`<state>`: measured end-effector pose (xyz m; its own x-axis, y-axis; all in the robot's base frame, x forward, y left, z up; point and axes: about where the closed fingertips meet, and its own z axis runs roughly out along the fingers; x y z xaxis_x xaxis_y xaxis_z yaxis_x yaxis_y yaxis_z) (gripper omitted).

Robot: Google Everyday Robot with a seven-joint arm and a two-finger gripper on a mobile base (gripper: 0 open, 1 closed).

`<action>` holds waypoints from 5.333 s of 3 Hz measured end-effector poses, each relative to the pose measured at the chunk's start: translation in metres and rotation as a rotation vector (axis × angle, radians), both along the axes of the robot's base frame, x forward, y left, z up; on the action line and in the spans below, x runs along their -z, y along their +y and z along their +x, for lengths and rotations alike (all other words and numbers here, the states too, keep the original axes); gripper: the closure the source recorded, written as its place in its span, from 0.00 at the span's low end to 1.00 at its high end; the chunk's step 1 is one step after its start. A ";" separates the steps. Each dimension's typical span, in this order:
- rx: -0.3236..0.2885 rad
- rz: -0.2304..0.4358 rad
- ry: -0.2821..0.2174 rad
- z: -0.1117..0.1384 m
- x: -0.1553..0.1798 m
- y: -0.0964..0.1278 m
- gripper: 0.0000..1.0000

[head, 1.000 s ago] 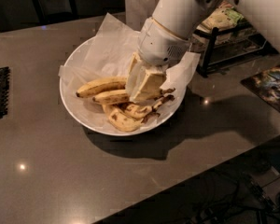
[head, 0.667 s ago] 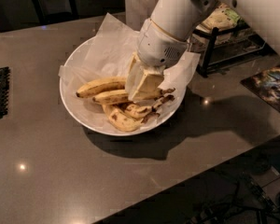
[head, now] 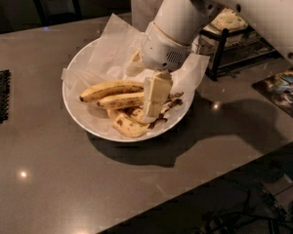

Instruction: Pick banana from white bowl

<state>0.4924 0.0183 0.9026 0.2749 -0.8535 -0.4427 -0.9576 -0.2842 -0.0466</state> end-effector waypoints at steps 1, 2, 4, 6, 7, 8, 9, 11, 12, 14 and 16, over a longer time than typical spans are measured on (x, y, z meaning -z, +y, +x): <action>0.024 -0.003 -0.001 0.005 0.004 0.001 0.20; 0.037 0.003 0.001 0.006 0.009 0.006 0.28; 0.013 0.015 -0.015 0.000 0.008 0.021 0.29; -0.013 0.039 -0.010 -0.001 0.017 0.048 0.29; -0.013 0.038 -0.010 -0.001 0.015 0.048 0.33; 0.006 0.035 -0.003 0.000 0.019 0.046 0.51; 0.062 0.024 0.000 0.002 0.025 0.036 0.49; 0.122 0.004 -0.001 -0.003 0.034 0.027 0.25; 0.122 0.003 -0.001 -0.002 0.034 0.028 0.27; 0.162 -0.013 0.020 -0.004 0.046 0.021 0.65; 0.187 -0.008 0.043 -0.002 0.048 0.015 1.00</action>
Offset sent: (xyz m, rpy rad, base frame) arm 0.0072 0.0081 -0.0145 0.0051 0.0108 -0.0549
